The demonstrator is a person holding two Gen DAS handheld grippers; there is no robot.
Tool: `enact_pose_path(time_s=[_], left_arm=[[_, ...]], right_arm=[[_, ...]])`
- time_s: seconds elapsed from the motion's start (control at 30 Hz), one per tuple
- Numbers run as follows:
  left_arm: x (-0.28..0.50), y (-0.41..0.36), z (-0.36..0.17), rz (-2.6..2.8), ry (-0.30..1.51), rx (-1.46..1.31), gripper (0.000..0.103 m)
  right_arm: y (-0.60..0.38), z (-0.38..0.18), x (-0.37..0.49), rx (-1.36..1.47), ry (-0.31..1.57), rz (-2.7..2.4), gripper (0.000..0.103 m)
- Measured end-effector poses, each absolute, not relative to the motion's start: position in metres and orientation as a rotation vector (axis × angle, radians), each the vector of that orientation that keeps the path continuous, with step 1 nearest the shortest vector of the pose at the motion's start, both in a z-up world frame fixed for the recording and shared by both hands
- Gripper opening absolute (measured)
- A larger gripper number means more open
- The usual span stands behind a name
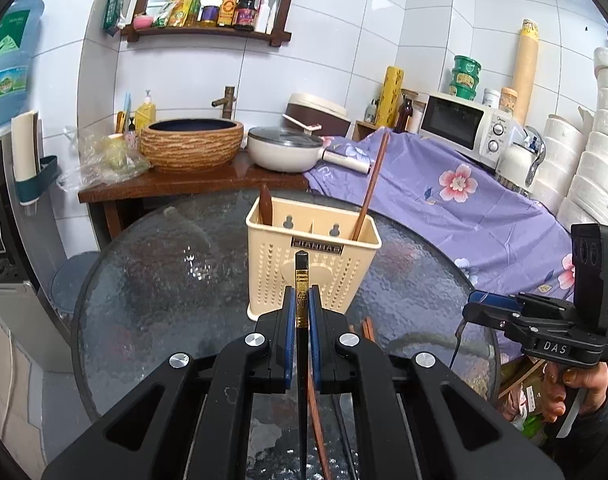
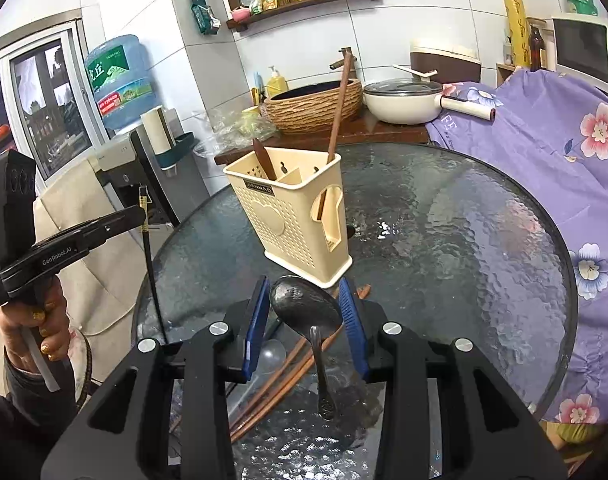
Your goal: Organize utensils
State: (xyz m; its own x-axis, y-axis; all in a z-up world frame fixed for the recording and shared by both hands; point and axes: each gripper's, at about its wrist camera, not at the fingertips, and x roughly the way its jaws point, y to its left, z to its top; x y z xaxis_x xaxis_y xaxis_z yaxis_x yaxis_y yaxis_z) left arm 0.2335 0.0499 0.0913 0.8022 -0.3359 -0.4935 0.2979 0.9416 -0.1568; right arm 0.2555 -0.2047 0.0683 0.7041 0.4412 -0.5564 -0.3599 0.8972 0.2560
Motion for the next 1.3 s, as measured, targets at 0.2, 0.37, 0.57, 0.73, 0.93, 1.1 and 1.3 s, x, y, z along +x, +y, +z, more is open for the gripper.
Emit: enact_pose_path(time_s=[0.2,0.37,0.57,0.73,0.93,1.1,1.3], left_arm=[[0.236,0.043,0.107,-0.355,0.510,-0.049,0.006],[0.244,0.038,0.125,-0.370,0.485,-0.040,0.006],[0.257,0.036,0.161,-0.392,0.445,-0.046,0.006],[0.268,0.030,0.200,-0.409,0.404,-0.038,0.006],[0.284,0.032,0.248,-0.364,0.329,-0.048,0.006],[0.308,0.032,0.258,-0.287,0.309,-0.068,0.006],[0.345,0.031,0.230,-0.224,0.349,-0.109,0.006]], right_arm=[[-0.201,0.083,0.264,0.152,0.637,0.475,0.036],[-0.194,0.105,0.276,0.159,0.617,0.510,0.036],[-0.189,0.141,0.295,0.171,0.584,0.537,0.036],[-0.186,0.185,0.315,0.207,0.530,0.557,0.036],[-0.178,0.223,0.340,0.227,0.463,0.543,0.036],[-0.165,0.231,0.361,0.205,0.410,0.498,0.036],[-0.153,0.191,0.384,0.196,0.426,0.440,0.036]])
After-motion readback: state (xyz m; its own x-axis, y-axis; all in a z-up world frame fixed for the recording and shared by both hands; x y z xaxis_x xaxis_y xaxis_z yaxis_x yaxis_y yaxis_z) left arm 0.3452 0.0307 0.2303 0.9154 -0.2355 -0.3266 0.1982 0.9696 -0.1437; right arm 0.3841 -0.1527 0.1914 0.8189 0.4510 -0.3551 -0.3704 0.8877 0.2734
